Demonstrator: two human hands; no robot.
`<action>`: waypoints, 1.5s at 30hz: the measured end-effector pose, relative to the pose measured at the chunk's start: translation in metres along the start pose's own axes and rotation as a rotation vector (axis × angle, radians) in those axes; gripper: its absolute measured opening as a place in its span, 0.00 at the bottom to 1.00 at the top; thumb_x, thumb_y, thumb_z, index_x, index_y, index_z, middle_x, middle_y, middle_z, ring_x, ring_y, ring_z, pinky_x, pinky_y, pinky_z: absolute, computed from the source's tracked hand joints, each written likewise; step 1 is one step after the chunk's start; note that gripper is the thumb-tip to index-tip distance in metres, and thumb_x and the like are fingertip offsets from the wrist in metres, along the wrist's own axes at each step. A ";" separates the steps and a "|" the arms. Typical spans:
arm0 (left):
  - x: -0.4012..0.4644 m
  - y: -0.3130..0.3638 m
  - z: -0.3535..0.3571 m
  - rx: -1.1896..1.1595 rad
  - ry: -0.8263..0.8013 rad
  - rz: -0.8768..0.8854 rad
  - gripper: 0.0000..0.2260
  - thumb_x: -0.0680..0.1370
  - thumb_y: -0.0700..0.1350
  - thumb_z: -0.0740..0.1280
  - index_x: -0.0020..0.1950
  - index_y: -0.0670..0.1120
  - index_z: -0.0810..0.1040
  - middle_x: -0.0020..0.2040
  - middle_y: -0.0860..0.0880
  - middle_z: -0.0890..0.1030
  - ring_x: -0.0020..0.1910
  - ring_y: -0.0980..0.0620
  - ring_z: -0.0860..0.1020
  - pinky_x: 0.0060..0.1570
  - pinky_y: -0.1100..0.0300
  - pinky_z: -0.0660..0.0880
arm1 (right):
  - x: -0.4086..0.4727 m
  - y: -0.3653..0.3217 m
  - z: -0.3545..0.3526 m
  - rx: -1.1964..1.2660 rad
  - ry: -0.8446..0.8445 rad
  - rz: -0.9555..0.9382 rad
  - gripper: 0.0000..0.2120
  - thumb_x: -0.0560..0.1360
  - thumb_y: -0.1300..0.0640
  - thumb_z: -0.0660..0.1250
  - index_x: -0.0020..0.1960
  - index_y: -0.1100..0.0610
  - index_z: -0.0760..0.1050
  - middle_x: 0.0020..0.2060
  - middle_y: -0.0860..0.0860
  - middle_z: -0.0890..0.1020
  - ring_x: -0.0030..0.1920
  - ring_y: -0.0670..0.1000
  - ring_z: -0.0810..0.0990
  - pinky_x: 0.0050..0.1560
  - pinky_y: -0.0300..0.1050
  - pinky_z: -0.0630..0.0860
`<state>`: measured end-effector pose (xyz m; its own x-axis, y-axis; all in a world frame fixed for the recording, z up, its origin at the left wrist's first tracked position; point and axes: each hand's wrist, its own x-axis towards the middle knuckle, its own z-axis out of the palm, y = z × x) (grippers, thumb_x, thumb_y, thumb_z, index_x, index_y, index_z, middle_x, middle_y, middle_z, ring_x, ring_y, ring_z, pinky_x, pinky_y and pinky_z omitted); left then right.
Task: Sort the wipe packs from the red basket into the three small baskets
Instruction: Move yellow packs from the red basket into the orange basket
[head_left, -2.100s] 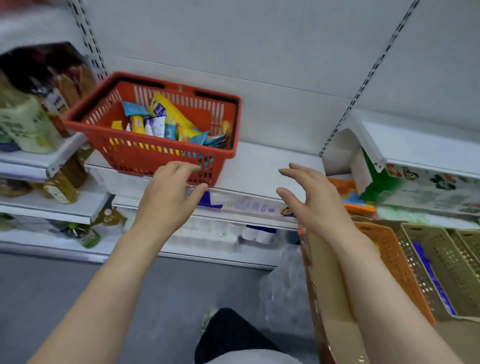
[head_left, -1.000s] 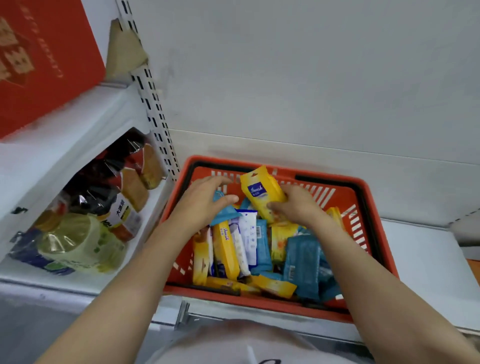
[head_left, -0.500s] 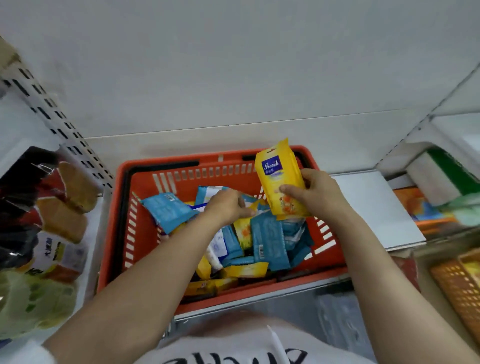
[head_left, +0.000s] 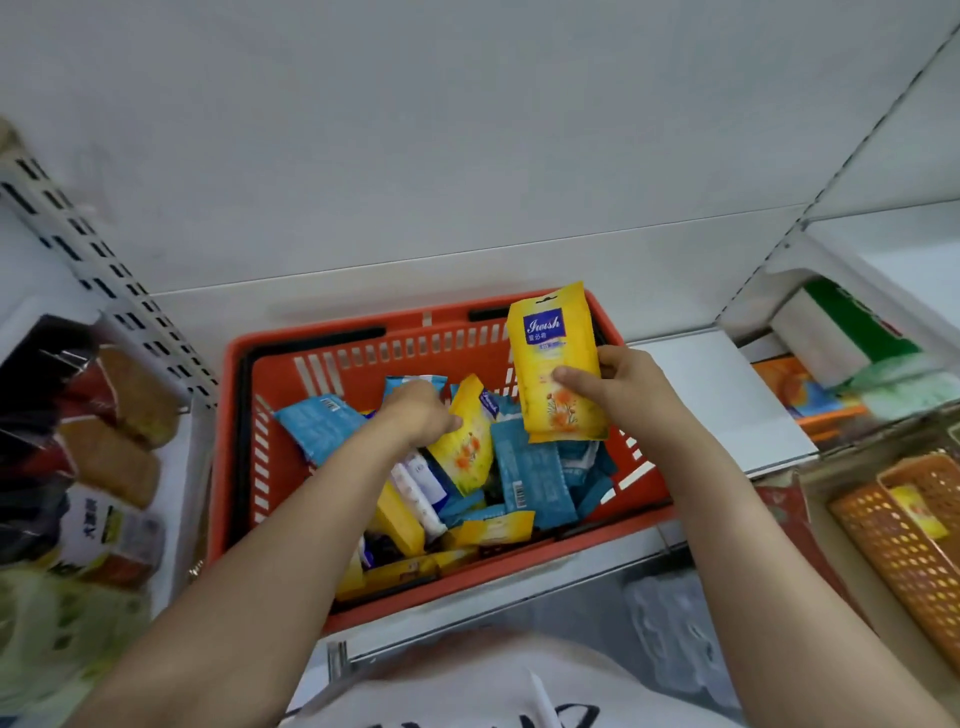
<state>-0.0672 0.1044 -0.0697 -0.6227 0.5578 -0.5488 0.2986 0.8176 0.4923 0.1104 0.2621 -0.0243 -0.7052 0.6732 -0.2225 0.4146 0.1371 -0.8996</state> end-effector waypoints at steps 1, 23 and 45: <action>-0.005 -0.004 -0.007 -0.097 0.033 0.000 0.15 0.79 0.49 0.70 0.54 0.36 0.80 0.48 0.42 0.79 0.47 0.42 0.81 0.48 0.51 0.80 | -0.002 0.000 0.004 0.089 -0.010 0.023 0.09 0.73 0.50 0.74 0.51 0.50 0.81 0.44 0.47 0.87 0.42 0.46 0.86 0.35 0.37 0.80; -0.093 -0.041 -0.016 -1.220 0.169 0.368 0.27 0.73 0.48 0.75 0.70 0.52 0.69 0.49 0.52 0.86 0.47 0.52 0.84 0.42 0.56 0.80 | -0.087 -0.026 0.048 0.655 -0.318 0.081 0.21 0.75 0.56 0.66 0.66 0.63 0.74 0.59 0.61 0.82 0.55 0.58 0.83 0.55 0.54 0.81; -0.251 0.218 0.269 -0.553 -0.285 0.528 0.11 0.69 0.39 0.77 0.50 0.42 0.83 0.43 0.47 0.86 0.39 0.54 0.83 0.40 0.61 0.79 | -0.318 0.170 -0.293 0.427 0.033 0.028 0.10 0.68 0.54 0.76 0.48 0.56 0.84 0.45 0.56 0.86 0.39 0.51 0.85 0.40 0.45 0.82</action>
<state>0.3485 0.1809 -0.0065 -0.2695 0.9258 -0.2650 0.0546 0.2894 0.9556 0.5736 0.2845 0.0033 -0.6751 0.6964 -0.2433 0.1535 -0.1900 -0.9697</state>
